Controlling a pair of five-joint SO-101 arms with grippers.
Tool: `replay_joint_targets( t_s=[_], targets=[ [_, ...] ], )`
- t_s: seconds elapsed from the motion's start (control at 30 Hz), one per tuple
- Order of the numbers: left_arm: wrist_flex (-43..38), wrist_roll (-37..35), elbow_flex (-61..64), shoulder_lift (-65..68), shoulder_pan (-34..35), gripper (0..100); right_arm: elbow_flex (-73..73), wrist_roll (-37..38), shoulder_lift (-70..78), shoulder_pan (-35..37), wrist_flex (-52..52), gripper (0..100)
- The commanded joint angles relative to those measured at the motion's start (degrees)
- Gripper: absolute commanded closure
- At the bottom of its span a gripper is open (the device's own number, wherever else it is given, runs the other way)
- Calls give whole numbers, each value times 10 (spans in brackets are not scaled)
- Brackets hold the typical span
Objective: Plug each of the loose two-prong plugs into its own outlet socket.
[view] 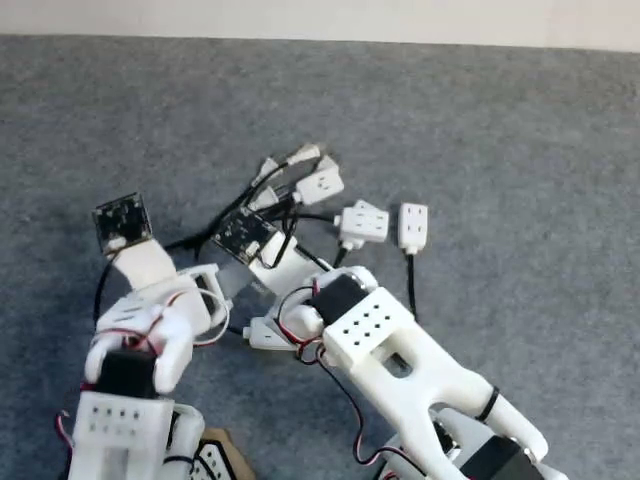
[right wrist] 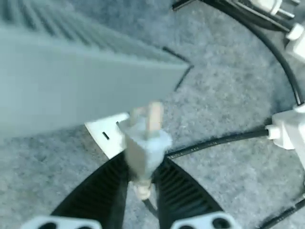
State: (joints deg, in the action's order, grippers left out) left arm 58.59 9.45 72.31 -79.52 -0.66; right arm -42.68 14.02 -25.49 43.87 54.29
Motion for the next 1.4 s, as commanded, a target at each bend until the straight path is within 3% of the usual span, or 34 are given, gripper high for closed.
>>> replay_joint_targets(
  t_s=[0.0, 0.23, 0.37, 0.73, 0.93, 1.17, 1.37],
  targets=[
    [23, -3, 6, -88, -22, 563, 3, -6, -2, 9, -10, 993],
    [51, -1, 20, -95, -44, 567, 7, -7, -7, 21, 1, 993],
    [2, 21, 52, -45, -45, 568, 18, -7, -8, 20, 29, 993],
    [-59, 21, 44, 67, -41, 568, 12, 73, 21, -219, 80, 993],
    [-56, 20, 44, 68, -40, 568, 10, 132, 127, -269, 82, 984],
    [-55, 21, 44, 68, -40, 568, 11, 129, 174, -271, 73, 772],
    [-58, 22, 44, 72, -40, 568, 13, 106, 174, -288, 58, 766]
  ],
)
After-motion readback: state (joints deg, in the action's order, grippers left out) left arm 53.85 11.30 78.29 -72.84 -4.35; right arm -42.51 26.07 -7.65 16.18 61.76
